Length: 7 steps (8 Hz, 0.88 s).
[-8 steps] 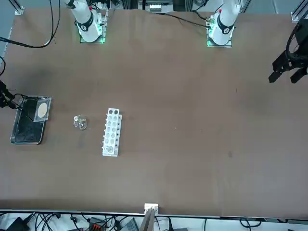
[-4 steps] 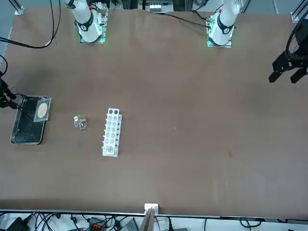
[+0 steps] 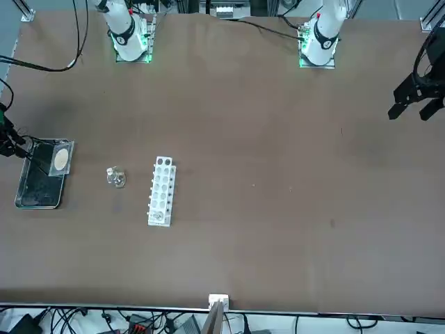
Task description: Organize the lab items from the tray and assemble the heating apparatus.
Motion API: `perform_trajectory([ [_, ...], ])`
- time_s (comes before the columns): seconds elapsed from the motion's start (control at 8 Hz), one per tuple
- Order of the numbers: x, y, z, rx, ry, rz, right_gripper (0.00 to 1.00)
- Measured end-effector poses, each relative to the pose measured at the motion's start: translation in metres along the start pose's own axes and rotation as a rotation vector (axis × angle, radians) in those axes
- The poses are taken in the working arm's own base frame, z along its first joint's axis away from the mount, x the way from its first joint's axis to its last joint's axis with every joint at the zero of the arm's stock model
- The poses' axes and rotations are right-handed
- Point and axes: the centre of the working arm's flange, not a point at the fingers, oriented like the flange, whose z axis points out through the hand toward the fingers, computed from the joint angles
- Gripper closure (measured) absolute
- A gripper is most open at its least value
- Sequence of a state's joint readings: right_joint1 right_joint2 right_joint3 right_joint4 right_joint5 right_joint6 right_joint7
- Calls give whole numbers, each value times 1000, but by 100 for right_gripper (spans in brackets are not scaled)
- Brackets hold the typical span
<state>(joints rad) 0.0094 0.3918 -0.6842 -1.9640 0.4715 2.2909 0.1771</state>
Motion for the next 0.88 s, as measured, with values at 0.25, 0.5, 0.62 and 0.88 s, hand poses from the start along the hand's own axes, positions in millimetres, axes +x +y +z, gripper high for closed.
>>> perform_trajectory([
  [0.25,0,-3,5,-5,9,-7,51],
  [0.5,-2,-8,9,-8,13,-17,54],
  [0.62,-3,-9,11,-9,15,-19,54],
  [0.88,-3,-10,11,-9,16,-42,55],
])
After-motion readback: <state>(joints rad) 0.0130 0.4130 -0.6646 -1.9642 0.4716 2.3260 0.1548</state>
